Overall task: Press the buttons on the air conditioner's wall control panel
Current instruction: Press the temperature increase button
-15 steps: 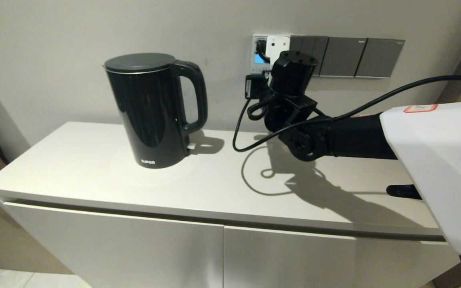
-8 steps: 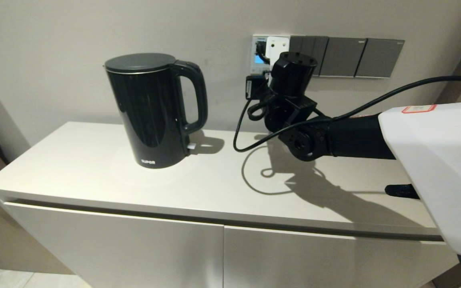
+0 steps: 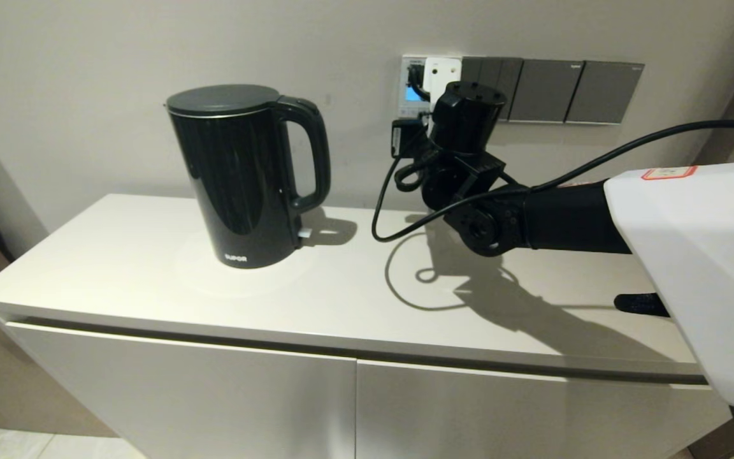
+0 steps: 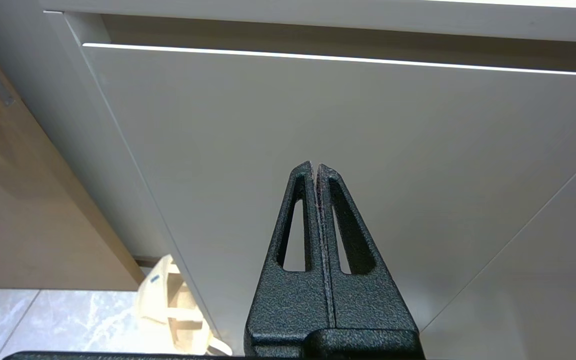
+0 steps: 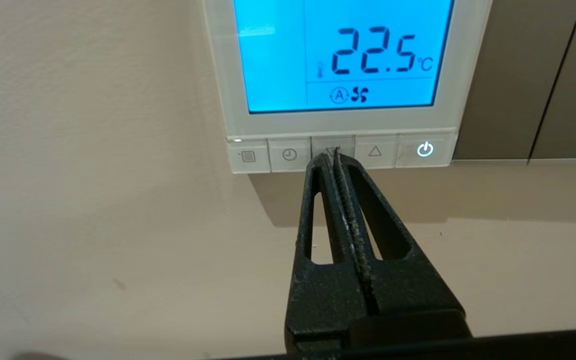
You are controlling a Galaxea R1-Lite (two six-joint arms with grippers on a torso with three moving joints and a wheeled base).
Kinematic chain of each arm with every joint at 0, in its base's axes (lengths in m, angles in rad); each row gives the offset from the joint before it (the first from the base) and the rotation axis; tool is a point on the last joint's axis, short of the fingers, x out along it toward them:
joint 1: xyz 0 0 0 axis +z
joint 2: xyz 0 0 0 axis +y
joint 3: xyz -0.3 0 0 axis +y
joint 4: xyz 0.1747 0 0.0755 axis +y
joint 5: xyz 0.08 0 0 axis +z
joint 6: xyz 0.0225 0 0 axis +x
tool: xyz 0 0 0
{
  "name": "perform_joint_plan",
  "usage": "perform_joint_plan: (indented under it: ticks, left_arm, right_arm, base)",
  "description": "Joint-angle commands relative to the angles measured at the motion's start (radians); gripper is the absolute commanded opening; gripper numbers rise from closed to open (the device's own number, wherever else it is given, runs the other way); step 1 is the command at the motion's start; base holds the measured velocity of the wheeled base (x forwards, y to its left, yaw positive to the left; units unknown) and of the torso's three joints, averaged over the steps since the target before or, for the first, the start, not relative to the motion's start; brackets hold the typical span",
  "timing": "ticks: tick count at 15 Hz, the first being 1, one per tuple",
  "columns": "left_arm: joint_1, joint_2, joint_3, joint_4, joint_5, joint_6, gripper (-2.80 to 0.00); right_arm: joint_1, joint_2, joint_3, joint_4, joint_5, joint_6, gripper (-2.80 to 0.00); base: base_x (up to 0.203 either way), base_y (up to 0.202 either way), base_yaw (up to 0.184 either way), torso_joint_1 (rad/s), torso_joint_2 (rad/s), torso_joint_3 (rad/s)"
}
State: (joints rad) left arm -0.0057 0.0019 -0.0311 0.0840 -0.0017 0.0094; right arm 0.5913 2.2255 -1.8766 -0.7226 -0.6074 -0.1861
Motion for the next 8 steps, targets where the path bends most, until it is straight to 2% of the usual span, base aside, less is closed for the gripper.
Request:
perform_joint_plan:
  ticks: [1,8]
  left_arm:
    - [0.0,0.0,0.0,0.0,0.0,0.0,-2.8]
    - [0.0,0.0,-0.001,0.0,0.0,0.0,-2.8]
  right_arm:
    - [0.009,-0.007,0.011,-0.009,-0.005,-0.001,-2.8]
    - [0.013,-0.027,0.037,-0.014,-0.005,-0.003,-2.8]
  base:
    - [0.0,0.0,0.0,0.0,0.0,0.0]
    - [0.0,0.0,0.0,0.0,0.0,0.0]
